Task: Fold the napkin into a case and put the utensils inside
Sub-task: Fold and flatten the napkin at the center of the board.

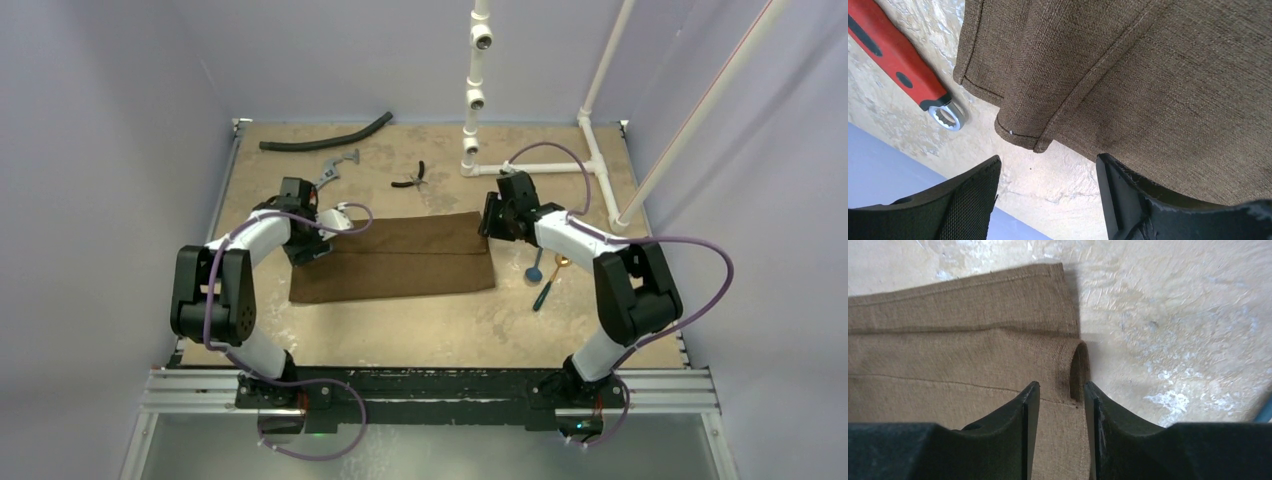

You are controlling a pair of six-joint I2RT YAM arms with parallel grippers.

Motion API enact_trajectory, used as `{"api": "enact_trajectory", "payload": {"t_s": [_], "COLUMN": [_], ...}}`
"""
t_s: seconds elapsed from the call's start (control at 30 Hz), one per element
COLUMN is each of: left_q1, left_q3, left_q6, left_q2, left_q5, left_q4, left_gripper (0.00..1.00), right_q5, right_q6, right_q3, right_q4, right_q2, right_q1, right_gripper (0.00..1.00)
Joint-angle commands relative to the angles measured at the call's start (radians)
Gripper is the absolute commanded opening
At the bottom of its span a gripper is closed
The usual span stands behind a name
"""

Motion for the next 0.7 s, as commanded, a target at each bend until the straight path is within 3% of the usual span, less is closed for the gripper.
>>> {"api": "enact_trajectory", "payload": {"t_s": [0.0, 0.43, 0.67], "left_q1": [0.005, 0.005, 0.004], "left_q3": [-0.031, -0.074, -0.096], "left_q6": [-0.025, -0.036, -0.040], "left_q2": [-0.021, -0.033, -0.038], "left_q5": [-0.035, -0.050, -0.053], "left_q4": [0.113, 0.193, 0.224], "left_gripper": [0.67, 0.62, 0.52], "right_q5": [-0.035, -0.049, -0.079], "right_q6": [0.012, 0.014, 0.019], "right_q3": [-0.045, -0.097, -0.113], "right_q4": [0.048, 0.127, 0.155], "right_q2": [-0.002, 0.029, 0.021], "right_q1": [-0.003, -0.003, -0.002], "right_gripper": [0.40, 0.24, 0.25]}}
